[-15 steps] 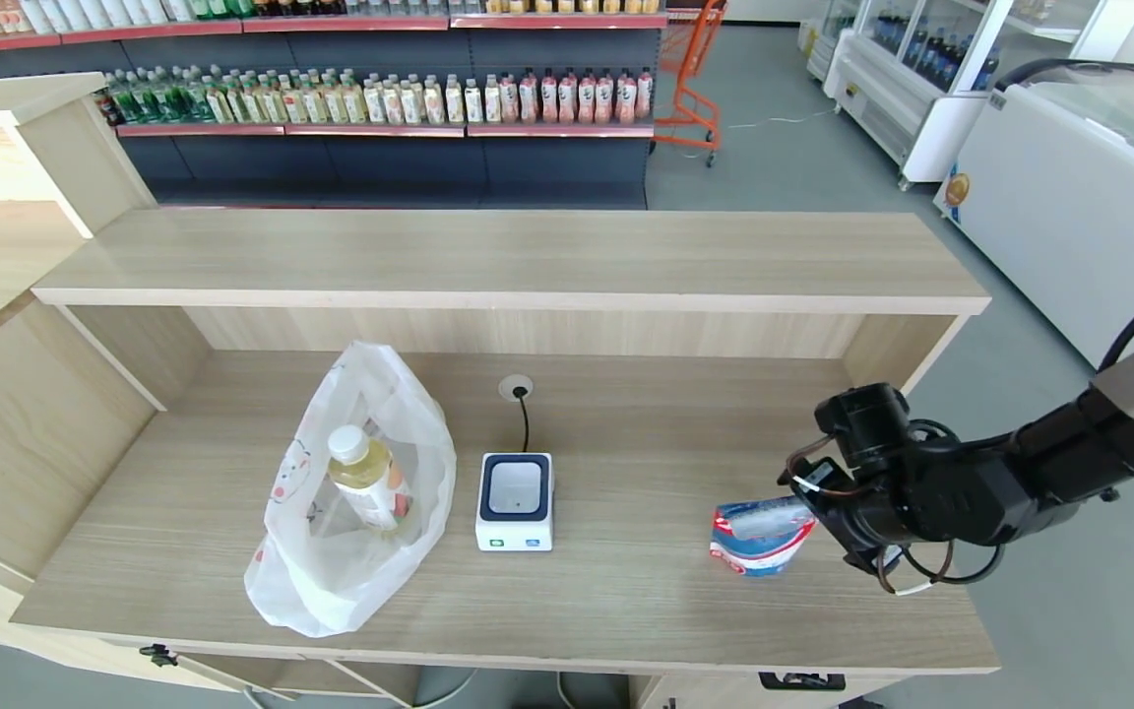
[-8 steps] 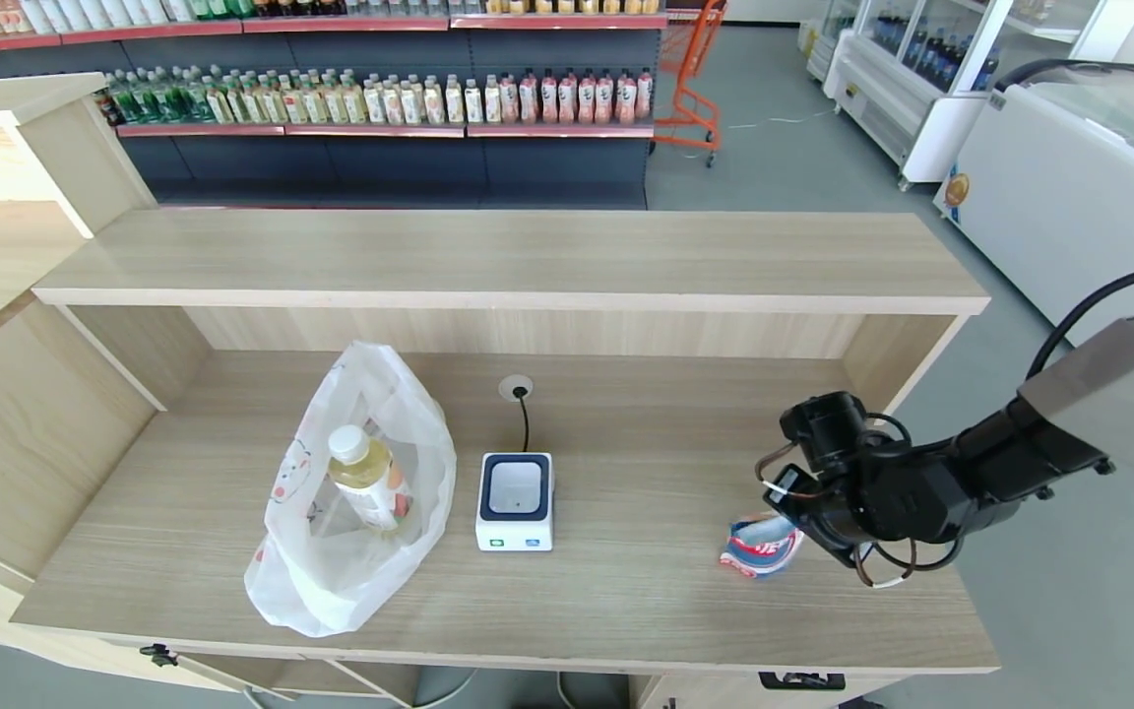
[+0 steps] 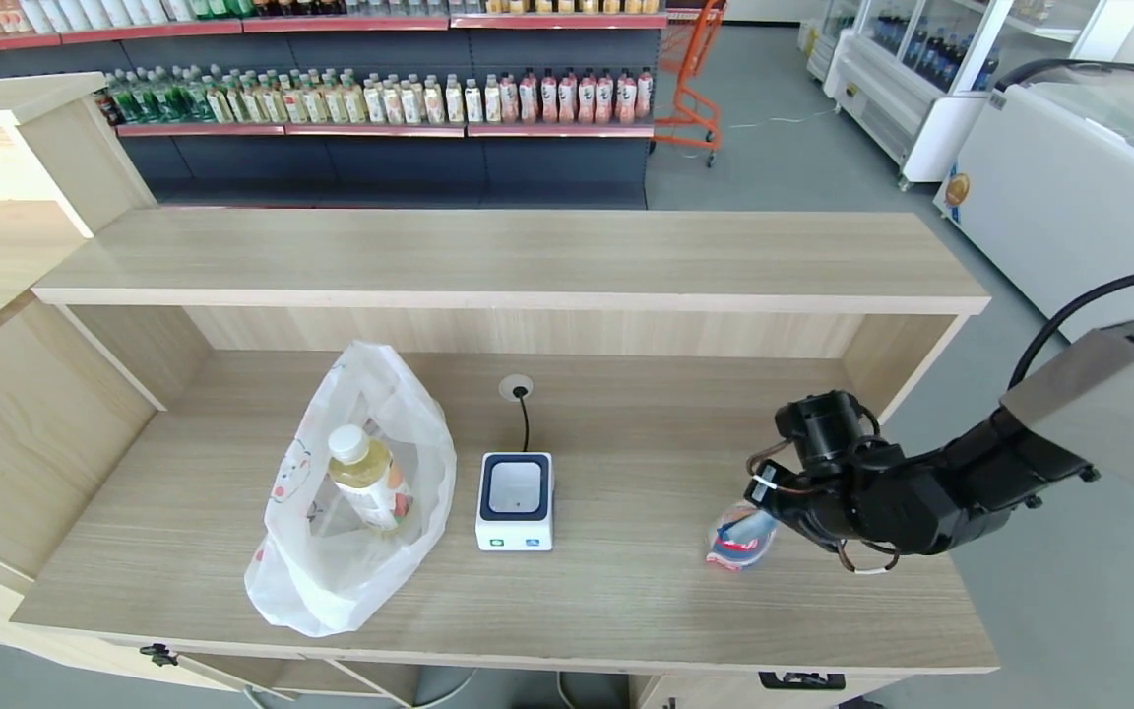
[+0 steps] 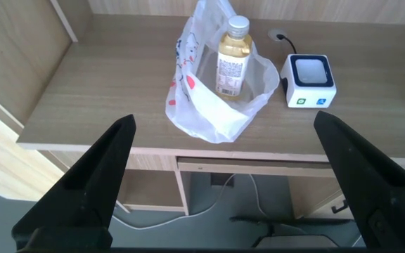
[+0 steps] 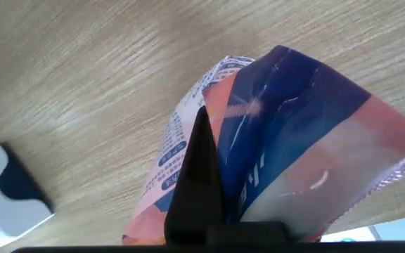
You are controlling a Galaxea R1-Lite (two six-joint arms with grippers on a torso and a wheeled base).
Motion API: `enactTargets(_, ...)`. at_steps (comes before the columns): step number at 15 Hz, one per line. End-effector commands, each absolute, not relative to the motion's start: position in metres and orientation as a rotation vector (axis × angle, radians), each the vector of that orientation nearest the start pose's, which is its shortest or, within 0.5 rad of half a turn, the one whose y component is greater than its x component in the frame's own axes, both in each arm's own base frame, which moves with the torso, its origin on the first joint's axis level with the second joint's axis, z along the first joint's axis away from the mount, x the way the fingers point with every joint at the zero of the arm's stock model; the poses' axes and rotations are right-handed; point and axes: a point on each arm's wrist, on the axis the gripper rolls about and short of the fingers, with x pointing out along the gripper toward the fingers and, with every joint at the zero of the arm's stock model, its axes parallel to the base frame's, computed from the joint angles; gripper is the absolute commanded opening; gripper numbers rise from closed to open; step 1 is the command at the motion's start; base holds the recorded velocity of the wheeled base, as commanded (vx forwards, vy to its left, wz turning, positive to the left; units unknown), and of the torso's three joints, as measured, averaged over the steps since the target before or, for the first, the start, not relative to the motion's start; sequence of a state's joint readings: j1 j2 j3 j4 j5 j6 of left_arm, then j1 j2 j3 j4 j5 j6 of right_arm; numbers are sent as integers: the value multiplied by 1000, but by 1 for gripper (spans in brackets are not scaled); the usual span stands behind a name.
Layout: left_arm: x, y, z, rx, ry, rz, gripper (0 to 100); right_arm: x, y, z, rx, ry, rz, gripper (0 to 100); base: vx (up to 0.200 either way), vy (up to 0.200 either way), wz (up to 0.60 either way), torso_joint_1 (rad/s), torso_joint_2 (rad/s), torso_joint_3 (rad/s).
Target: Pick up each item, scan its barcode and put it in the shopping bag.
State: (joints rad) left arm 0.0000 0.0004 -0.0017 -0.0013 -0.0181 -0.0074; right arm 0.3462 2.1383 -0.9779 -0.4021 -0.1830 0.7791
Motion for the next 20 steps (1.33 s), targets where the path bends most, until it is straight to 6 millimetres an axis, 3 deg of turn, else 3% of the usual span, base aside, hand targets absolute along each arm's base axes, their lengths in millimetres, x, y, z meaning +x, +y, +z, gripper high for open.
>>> enactTargets(1,-23,0,76,-8,-3,-18,100,337,116,120,639,649,129,0,0,0,0,0,0,0)
enactTargets(2,-23,0,76,-8,-3,-18,100,324,102,151,633,614,331,0,0,0,0,0,0,0)
enactTargets(3,-23,0,76,-8,-3,-18,100,310,89,167,577,586,512,0,0,0,0,0,0,0)
enactTargets(5,-23,0,76,-8,-3,-18,100,288,59,176,402,484,880,0,0,0,0,0,0,0)
enactTargets(7,-23,0,76,-8,-3,-18,100,264,47,183,287,375,1220,0,0,0,0,0,0,0)
enactTargets(12,-23,0,76,-8,-3,-18,100,227,77,192,212,330,1443,0,0,0,0,0,0,0)
enactTargets(14,-23,0,76,-8,-3,-18,100,224,85,193,210,338,1474,0,0,0,0,0,0,0)
enactTargets(20,-23,0,76,-8,-3,-18,100,214,107,194,330,488,1399,0,0,0,0,0,0,0)
